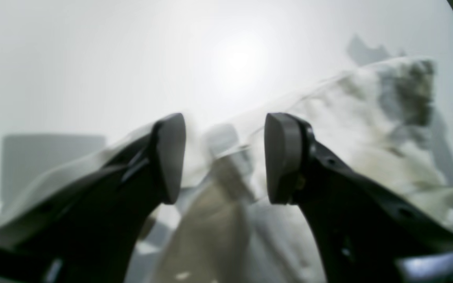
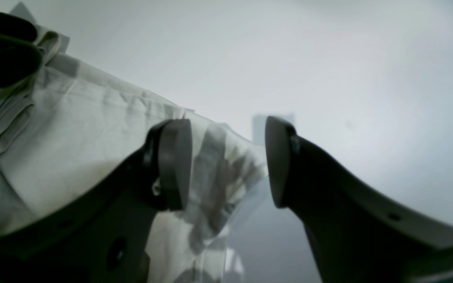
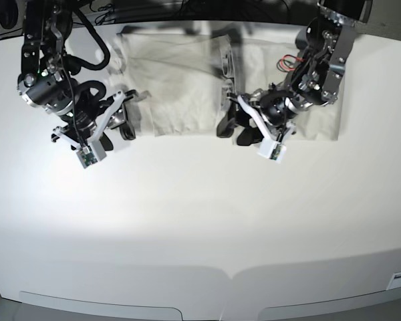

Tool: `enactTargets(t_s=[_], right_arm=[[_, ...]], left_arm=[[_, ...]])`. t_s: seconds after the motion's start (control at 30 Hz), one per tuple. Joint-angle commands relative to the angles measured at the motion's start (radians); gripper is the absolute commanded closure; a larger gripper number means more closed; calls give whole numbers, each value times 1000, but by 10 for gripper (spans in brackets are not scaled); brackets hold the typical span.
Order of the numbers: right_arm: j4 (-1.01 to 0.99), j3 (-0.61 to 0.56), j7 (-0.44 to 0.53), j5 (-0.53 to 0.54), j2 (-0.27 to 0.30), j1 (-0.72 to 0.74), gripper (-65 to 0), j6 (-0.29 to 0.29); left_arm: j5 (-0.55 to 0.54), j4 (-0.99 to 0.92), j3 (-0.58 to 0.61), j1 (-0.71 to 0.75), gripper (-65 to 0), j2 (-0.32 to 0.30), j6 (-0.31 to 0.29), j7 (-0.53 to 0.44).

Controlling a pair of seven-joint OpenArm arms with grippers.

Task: Fold the T-shirt properly
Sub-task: 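Press and flatten the folded ends with both grippers toward the shirt middle, then release the shirt and lift both grippers away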

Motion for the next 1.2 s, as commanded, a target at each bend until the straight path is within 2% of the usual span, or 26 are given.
enactTargets(t_s=[0.0, 0.07, 0.13, 0.2, 0.37, 0.43, 0.53, 0.67, 0.8, 0.87, 0.97, 1.1, 1.17], right_arm=[[17, 6, 23, 9, 11, 9, -303, 2], [17, 7, 19, 10, 11, 9, -303, 2], [19, 18, 6, 38, 12, 8, -303, 2], [28, 55, -49, 114, 11, 8, -303, 2], [34, 221, -268, 345, 37, 0, -303, 2], [34, 278, -295, 409, 54, -22, -303, -4], [34, 348, -304, 504, 63, -68, -303, -35], [-21, 367, -358, 521, 63, -102, -303, -39], [-153, 366, -359, 529, 63, -92, -303, -22], [-217, 366, -359, 532, 63, -77, -303, 11], [-296, 356, -362, 559, 63, -63, -303, 31], [-361, 309, -362, 554, 58, -58, -303, 79], [-384, 278, -354, 554, 57, -58, -303, 82]], left_arm=[[-45, 27, -1, -16, -305, -1, -24, -9], [-82, 60, -2, -16, -305, -2, -55, 25], [-82, 122, -2, -15, -305, -4, -61, 73], [-69, 198, -8, -8, -305, -7, -61, 116], [80, 354, -70, 47, -305, -23, -55, 128], [98, 381, -122, 59, -305, -35, -47, 140], [91, 384, -214, 64, -305, -71, -45, 208], [91, 384, -328, 100, -305, -130, -45, 244], [47, 384, -421, 168, -305, -193, -46, 219], [11, 384, -455, 209, -305, -229, -48, 187], [-17, 384, -491, 268, -305, -274, -47, 127], [-13, 384, -528, 323, -305, -306, -45, 110], [-1, 384, -549, 344, -305, -305, -45, 106]])
